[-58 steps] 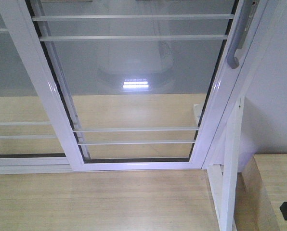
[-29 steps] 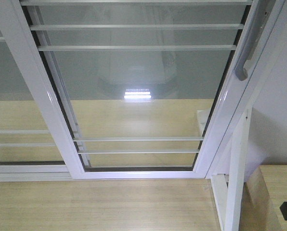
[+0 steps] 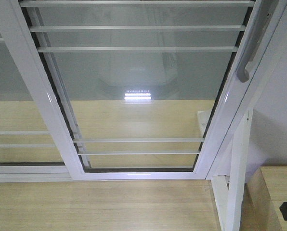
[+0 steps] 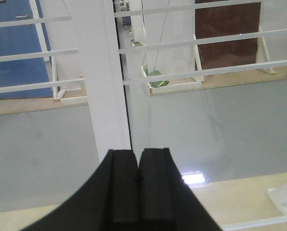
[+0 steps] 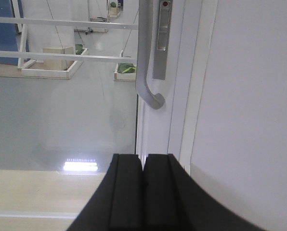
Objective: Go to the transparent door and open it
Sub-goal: 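Raise the right gripper and move it toward the grey door handle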
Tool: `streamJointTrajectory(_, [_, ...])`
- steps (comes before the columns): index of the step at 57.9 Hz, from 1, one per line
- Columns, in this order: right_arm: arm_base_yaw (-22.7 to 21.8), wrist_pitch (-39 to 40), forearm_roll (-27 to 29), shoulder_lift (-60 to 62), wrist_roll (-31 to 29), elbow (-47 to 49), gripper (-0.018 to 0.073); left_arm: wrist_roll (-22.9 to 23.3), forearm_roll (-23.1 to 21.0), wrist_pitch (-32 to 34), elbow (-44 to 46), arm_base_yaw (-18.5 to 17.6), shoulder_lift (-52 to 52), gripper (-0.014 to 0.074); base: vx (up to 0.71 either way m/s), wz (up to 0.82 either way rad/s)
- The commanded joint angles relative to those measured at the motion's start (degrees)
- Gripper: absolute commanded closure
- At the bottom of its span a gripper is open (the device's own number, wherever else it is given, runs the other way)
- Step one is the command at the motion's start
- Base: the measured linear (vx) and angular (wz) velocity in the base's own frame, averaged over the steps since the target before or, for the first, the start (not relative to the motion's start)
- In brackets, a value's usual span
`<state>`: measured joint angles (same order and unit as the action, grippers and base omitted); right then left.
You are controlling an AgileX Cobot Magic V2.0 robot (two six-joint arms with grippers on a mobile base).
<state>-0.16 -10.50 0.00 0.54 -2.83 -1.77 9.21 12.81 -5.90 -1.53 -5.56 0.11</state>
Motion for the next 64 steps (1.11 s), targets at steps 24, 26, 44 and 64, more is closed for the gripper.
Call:
streamJointTrajectory(24, [-0.2,4.5,-0.4,-1.1,-0.1,-0.7,0.0567,0.2,0.1,4.4,-1.6,-0.2,1.1,0.0602,0.00,0.00])
streamJointTrajectory(26, [-0.2,4.5,-0.4,-1.1,-0.1,-0.7,0.0567,0.2,0.1,4.4,-1.6,-0.2,1.1,0.0602,0.00,0.00])
streamJointTrajectory(44, [-0.2,4.8,-0.4,-1.1,-0.2,-0.7,0.0567,-0.2,0.1,5.9,-1.6,-0.2,1.1,0.0602,0.00,0.00])
streamJointTrajectory(64, [-0.3,9.6,-1.0,-1.1,-0.4,-0.7,0.0567,-0.2,0.1,12.6,-1.3,-0.2,1.1,0.0602,0.00,0.00])
